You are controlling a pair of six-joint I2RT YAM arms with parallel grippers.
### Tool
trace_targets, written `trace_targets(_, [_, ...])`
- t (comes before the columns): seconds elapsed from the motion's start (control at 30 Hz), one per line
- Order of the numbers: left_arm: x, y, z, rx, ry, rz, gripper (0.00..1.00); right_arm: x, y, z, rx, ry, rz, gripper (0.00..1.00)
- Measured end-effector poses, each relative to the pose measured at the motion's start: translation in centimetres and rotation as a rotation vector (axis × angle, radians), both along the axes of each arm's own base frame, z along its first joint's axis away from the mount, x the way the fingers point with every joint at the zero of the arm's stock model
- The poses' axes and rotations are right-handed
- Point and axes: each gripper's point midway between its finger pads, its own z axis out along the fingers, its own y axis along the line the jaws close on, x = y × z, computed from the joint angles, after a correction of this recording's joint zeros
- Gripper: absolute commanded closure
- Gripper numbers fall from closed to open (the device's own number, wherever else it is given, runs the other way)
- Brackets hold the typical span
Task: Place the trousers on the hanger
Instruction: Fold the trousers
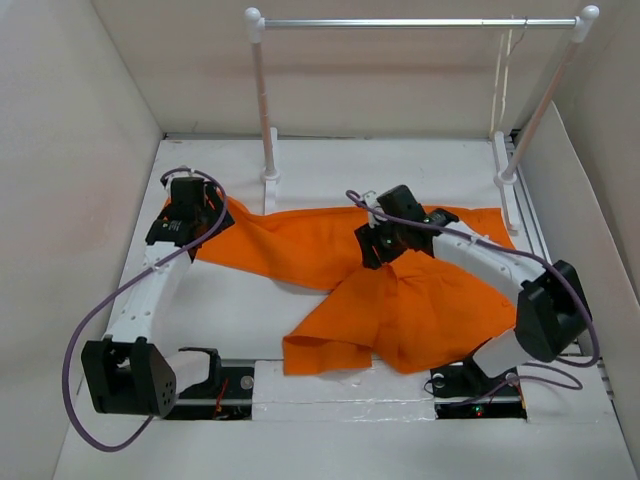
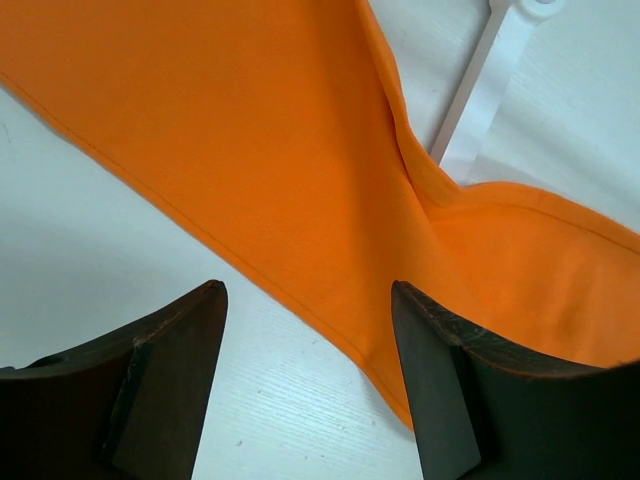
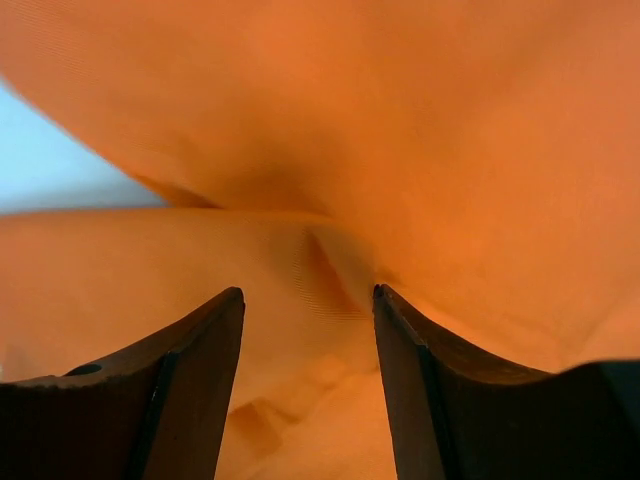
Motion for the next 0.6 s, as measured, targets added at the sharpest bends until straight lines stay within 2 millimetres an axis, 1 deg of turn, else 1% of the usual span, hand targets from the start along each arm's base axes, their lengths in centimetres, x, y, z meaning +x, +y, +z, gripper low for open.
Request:
trace_targets(0.03, [0.1, 0.1, 0.1, 0.006, 0.000, 0.000, 0.38, 0.2, 0.9, 1.2, -0.015, -0.035, 0.017, 0.41])
trace_targets(0.07, [0.1, 0.1, 0.5, 0.010, -0.002, -0.001, 0.38, 0.2, 2.1, 2.9, -0.016, -0.085, 0.050, 0.41])
trace_targets(0.1, [0.2, 0.2, 1.0, 0.013, -0.006, -0.003, 0.38, -0.1, 3.7, 4.9, 0.001, -0.141, 0.093, 0.42])
trace_targets(0.13, [0.3, 0.2, 1.7, 0.016, -0.019, -0.005, 0.39, -0.9, 5.4, 6.9, 0.031, -0.195, 0.144, 0.45])
trace_targets(0.17, [0.6, 0.1, 2.5, 0.015, -0.034, -0.007, 0.39, -1.9, 6.9, 8.6, 0.061, -0.239, 0.195, 0.46])
trace_targets(0.2, [0.8, 0.1, 3.5, 0.015, -0.053, -0.009, 0.39, -3.6, 8.4, 10.4, 0.097, -0.282, 0.258, 0.47])
trace_targets(0.27, [1.4, -0.1, 6.0, 0.007, -0.107, -0.016, 0.39, -6.6, 10.5, 12.0, 0.150, -0.318, 0.373, 0.46])
trace_targets(0.3, [1.5, -0.2, 7.5, 0.003, -0.137, -0.020, 0.39, -8.2, 11.6, 12.2, 0.172, -0.321, 0.435, 0.44])
trace_targets(0.33, [1.7, -0.3, 8.8, -0.002, -0.168, -0.023, 0.39, -9.4, 12.4, 11.9, 0.182, -0.311, 0.484, 0.41])
trace_targets(0.37, [1.7, -0.4, 10.5, -0.009, -0.202, -0.028, 0.39, -9.8, 12.7, 12.0, 0.197, -0.312, 0.512, 0.37])
trace_targets(0.4, [1.9, -0.5, 12.4, -0.016, -0.245, -0.032, 0.39, -11.4, 13.9, 9.8, 0.163, -0.264, 0.575, 0.37])
trace_targets(0.43, [1.9, -0.6, 14.0, -0.024, -0.280, -0.036, 0.39, -12.1, 14.6, 8.4, 0.131, -0.242, 0.618, 0.34])
trace_targets(0.53, [2.0, -1.0, 19.4, -0.049, -0.404, -0.049, 0.39, -13.5, 17.5, 3.0, 0.023, -0.166, 0.726, 0.32])
trace_targets(0.6, [1.8, -1.2, 21.8, -0.058, -0.460, -0.055, 0.39, -14.7, 18.6, -0.3, -0.040, -0.120, 0.787, 0.32])
